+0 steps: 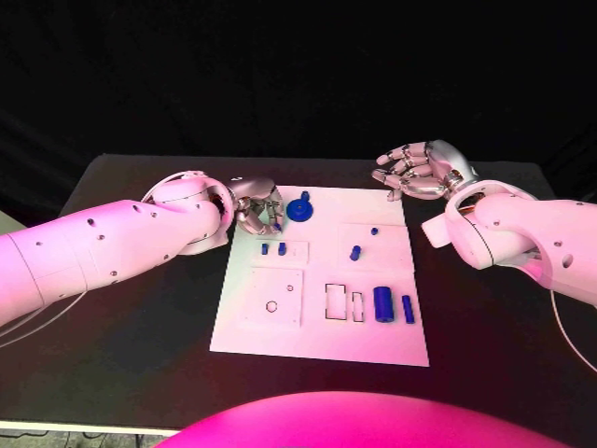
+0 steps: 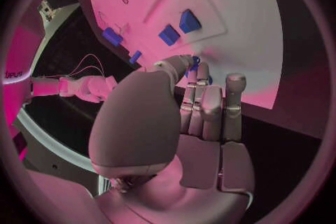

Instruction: Assemble the parts on the task board

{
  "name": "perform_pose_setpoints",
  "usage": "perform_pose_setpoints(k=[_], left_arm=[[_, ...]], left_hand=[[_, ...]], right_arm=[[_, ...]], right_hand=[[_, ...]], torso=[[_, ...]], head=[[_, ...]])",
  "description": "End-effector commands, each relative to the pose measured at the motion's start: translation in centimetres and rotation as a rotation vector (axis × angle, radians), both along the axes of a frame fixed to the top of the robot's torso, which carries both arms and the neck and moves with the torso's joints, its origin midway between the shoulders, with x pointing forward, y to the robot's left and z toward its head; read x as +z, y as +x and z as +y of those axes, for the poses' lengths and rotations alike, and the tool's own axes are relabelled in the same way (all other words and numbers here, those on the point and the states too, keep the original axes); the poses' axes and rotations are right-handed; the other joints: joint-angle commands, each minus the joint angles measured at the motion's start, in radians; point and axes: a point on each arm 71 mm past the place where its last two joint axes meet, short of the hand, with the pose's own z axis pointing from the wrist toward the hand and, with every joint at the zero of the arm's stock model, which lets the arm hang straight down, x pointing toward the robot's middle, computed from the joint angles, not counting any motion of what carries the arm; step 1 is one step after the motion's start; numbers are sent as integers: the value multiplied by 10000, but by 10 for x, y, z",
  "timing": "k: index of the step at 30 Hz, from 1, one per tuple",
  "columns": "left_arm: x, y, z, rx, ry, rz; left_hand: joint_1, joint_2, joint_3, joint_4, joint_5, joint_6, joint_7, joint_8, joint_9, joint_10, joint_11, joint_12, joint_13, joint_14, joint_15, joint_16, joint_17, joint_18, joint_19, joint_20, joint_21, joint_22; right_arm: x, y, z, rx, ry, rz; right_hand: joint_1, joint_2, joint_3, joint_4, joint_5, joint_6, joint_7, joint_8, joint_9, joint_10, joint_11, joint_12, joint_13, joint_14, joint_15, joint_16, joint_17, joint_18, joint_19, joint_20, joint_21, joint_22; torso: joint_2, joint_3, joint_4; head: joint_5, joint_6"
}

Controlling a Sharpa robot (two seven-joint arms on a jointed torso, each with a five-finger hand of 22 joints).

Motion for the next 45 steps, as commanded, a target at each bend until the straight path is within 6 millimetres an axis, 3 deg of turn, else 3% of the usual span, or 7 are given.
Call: perform_pose_setpoints(k=[1,39,45], left_arm=[[-2,-1,-3,-139,91,281],[-10,0,-3,-120,371,445],[-9,0,-2,-60,310,364]], left_hand=[[-100,4,79,-9,-26,71,23,-46,10,76,23,-75,7,14,10,1,-24,-93,12,20,6,-17],[-257,-87,92,-43,-103,-40,57,-201,11,25,77,-319,26,-118,53,-66,-256,-73,-114,42,-114,-107],[-401,-199,103,-40,-101,-326,121,-445,-40,-21,130,-497,57,-165,100,-81,-331,-63,-166,78,-192,-162]], right_arm=[[1,0,1,113,-12,-108],[0,0,2,151,-12,-67],[0,0,2,146,-16,-62]], right_hand=[[3,-113,46,-15,33,-10,95,66,5,-2,45,-54,-29,-66,0,-63,19,38,-23,62,-50,-23],[-8,-119,39,-11,32,-24,99,68,1,6,51,-80,-73,-63,5,-110,27,38,-19,66,-76,-56],[-11,-124,35,-13,33,-38,107,75,-3,0,60,-129,-141,-75,16,-189,37,36,-24,76,-122,-109]], torso=[[1,-7,2],[2,-10,3],[0,-11,13]], head=[[-5,-17],[-55,-1],[-54,-4]])
